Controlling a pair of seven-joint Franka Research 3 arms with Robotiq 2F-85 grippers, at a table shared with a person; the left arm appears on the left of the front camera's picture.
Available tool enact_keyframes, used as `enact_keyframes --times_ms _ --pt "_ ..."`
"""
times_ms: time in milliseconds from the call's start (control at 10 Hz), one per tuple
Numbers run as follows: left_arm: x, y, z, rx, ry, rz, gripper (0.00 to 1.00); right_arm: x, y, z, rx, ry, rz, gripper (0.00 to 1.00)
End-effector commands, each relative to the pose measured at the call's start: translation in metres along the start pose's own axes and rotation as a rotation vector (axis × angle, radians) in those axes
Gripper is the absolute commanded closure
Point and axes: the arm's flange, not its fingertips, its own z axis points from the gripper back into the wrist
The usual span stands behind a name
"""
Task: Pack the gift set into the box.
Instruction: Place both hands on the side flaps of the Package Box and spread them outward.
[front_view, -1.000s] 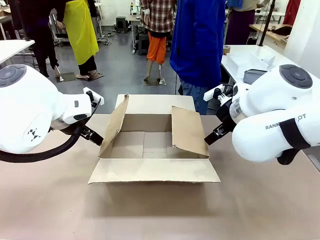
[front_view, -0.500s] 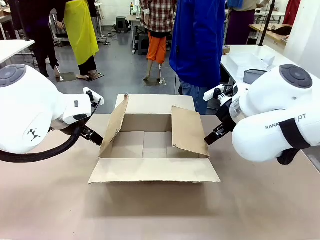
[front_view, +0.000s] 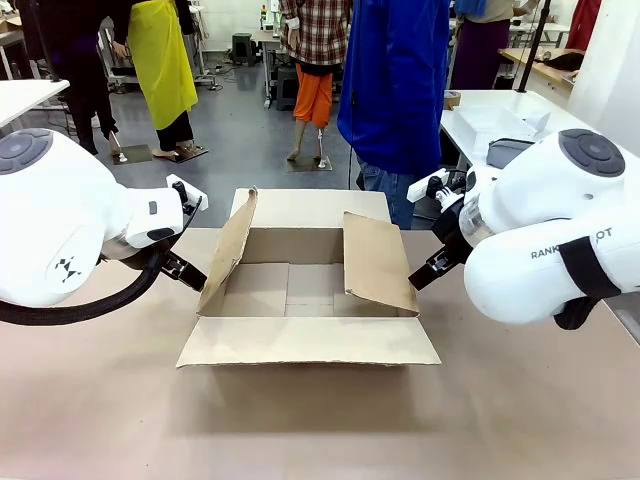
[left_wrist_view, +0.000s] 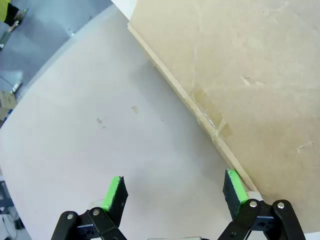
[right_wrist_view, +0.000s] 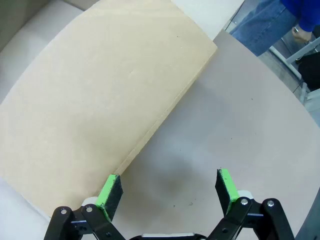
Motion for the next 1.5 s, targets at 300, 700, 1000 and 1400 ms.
enact_keyframes --times_ms 300,700,1000,1400 --pt "-0.013 0.012 0.048 -0.063 -0.017 -0.018 0.00 0.004 -0.020 0.055 0.035 0.020 -0.067 0.00" --pt "-0.073 0.083 0.152 -0.372 -0.206 0.016 0.00 -0.022 -0.112 0.171 0.319 0.009 -0.500 0.00" --pt "-0.146 0.181 0.164 -0.635 -0.458 0.401 0.00 -0.077 -0.198 0.220 0.578 -0.196 -0.949 0.00" --pt "-0.196 0.232 0.129 -0.819 -0.489 0.909 0.00 -0.160 -0.236 0.190 0.757 -0.320 -1.207 0.00"
